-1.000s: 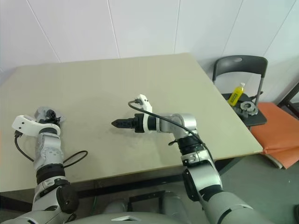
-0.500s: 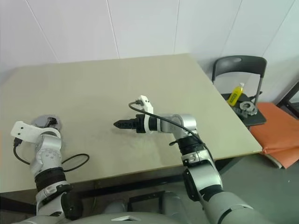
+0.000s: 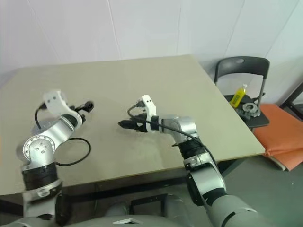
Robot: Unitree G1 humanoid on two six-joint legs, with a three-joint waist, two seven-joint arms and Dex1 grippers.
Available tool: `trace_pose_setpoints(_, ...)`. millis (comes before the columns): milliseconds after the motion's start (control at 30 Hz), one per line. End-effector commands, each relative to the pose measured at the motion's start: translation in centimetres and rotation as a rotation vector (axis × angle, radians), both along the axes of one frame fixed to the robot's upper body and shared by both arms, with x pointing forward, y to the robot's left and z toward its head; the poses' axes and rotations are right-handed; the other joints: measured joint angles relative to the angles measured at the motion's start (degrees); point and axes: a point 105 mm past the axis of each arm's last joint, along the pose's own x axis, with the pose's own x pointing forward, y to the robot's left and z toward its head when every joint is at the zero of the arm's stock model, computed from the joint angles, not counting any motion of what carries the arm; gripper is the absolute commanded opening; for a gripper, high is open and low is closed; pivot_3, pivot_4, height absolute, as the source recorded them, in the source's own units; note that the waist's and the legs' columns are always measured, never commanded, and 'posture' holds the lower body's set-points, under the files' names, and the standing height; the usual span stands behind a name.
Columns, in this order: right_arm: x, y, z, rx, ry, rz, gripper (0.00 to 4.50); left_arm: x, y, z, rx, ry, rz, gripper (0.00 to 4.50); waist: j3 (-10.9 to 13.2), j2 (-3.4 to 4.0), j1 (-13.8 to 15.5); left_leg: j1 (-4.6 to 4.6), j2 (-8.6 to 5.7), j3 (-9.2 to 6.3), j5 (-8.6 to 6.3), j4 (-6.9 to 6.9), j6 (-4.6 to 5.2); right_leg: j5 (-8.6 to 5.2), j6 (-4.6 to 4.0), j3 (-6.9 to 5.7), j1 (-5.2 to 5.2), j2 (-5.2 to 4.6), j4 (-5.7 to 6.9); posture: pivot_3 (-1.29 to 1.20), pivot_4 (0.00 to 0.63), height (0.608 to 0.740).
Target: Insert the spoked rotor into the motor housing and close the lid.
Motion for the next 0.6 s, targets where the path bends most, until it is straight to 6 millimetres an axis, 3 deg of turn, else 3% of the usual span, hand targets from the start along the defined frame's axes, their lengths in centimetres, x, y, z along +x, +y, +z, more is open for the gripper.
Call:
trace_pose_setpoints(33,1.4,-1.0,-0.3,-0.093,-0.174,-0.058,3.9,0.3,-1.2,-0.3,0.06,-0.143,-0.2,4.42,0.01,0.07,-0.01,-0.01,0.0,0.04,0.0,-0.04,0.0,0.02,-0.04,0.04,-0.03,-0.01,-0.02,0.0,0.0,0.74)
trace_pose_setpoints(167,2.7,-3.0,-0.9,-0.188,-0.322,-0.158,3.9,-0.3,-1.8,-3.6,0.288,-0.183,-0.423,4.42,0.04,0.09,0.15,-0.08,0.02,0.03,0.01,-0.07,0.01,0.0,-0.07,0.05,-0.17,0.02,0.02,0.0,0.0,0.74)
trace_pose_setpoints(367,3.4,-6.0,0.0,-0.16,-0.425,-0.281,3.9,-0.1,-1.4,-5.1,0.354,-0.258,-0.508,4.42,0.05,0.08,0.44,-0.12,0.02,0.04,0.01,0.05,0.01,-0.06,0.0,0.06,-0.14,-0.04,0.01,0.0,0.0,0.74)
trace_pose_setpoints(600,2.6,-7.5,1.9,-0.054,-0.479,-0.33,3.9,-0.3,-3.4,-3.7,0.3,-0.383,-0.607,4.42,0.06,0.08,0.32,-0.1,0.02,0.05,0.02,0.05,0.03,-0.05,0.04,0.1,-0.12,-0.03,0.06,0.0,0.0,0.74)
